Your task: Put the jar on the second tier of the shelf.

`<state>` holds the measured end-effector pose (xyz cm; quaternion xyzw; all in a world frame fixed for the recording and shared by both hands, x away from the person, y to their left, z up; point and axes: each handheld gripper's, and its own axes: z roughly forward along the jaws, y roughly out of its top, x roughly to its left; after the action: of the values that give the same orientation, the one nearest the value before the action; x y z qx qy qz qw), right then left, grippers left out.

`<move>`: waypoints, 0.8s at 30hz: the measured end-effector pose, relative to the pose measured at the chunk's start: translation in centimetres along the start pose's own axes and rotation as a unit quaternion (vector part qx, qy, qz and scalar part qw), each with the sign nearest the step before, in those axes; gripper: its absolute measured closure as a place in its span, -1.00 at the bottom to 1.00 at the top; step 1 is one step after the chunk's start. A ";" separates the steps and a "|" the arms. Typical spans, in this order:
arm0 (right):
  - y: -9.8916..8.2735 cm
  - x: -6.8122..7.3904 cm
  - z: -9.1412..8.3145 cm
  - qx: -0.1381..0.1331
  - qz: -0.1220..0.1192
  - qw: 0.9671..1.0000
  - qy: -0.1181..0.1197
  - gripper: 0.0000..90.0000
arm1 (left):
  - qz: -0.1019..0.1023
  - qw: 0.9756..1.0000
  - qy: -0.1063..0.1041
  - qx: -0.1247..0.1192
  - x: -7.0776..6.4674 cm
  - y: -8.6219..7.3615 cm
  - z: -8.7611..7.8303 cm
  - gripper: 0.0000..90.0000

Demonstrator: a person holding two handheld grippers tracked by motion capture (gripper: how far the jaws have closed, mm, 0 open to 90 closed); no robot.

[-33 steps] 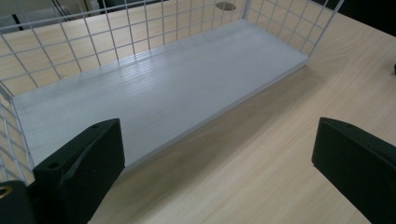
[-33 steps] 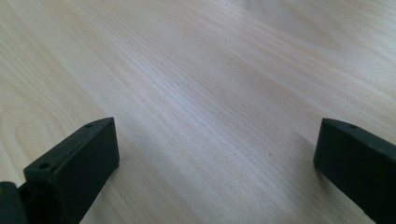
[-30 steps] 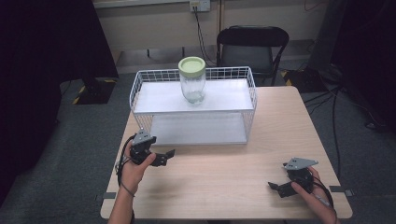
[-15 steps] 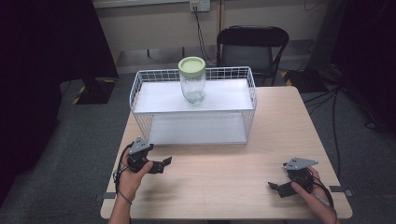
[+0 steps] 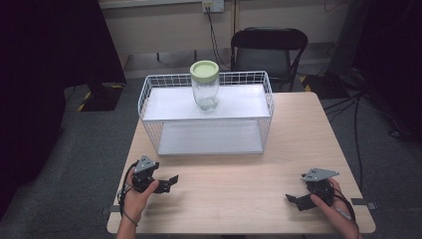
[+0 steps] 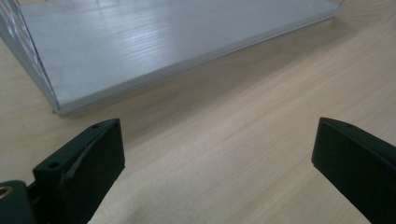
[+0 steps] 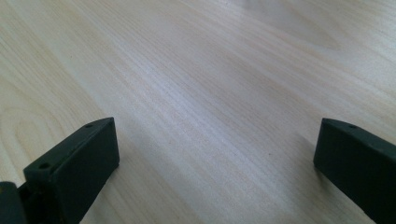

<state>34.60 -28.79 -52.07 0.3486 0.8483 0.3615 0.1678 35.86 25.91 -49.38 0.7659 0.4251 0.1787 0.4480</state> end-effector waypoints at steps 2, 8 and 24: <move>0.0 0.0 0.0 0.000 0.000 1.000 0.000 -1.00 | -0.003 1.000 0.001 0.003 0.1 -0.4 0.0 -0.95; 0.0 0.0 0.0 0.000 0.000 1.000 0.000 -1.00 | -0.013 1.000 0.007 0.013 0.5 -1.7 0.1 -0.95; 0.0 0.0 0.0 0.000 0.000 1.000 0.000 -1.00 | 0.005 0.998 0.034 0.062 0.6 -3.6 -1.3 -0.95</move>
<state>34.60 -28.79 -52.07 0.3487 0.8483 0.3615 0.1678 33.63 27.95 -51.81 0.7877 0.4464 0.1803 0.3843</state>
